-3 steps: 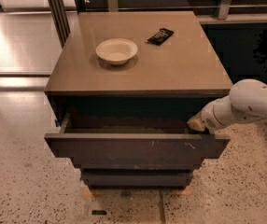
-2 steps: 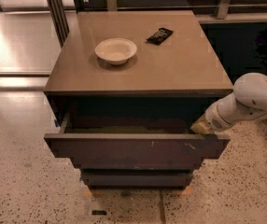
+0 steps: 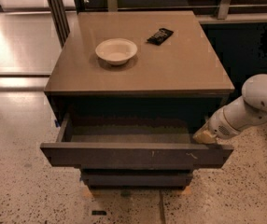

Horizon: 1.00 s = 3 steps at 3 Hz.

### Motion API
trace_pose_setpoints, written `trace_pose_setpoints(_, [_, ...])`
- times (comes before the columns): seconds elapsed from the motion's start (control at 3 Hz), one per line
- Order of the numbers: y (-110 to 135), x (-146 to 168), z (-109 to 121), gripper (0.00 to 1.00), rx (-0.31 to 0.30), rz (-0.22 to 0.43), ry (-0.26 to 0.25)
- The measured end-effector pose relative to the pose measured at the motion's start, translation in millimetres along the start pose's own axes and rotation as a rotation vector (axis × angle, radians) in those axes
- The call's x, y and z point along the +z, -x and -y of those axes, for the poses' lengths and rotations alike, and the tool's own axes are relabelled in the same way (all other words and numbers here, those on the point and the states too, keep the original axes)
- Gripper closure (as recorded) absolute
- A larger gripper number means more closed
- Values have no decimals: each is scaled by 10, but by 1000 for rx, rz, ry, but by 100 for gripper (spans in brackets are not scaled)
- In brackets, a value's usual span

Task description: Open top drawer

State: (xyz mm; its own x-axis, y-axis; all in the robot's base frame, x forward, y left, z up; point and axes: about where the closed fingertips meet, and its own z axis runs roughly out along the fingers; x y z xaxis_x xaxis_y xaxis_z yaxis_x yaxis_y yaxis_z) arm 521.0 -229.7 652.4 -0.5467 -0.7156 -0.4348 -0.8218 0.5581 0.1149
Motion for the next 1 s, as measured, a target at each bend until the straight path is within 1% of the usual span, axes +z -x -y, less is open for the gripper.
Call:
trace_pose_setpoints(0.33, [-51,-35,-99,100,11,4,29])
trace_pose_setpoints(0.67, [-135,-179,-318,100,34,39,27])
trace_pose_setpoints(1.0, [-129,-322,-429,100,48,116,-8])
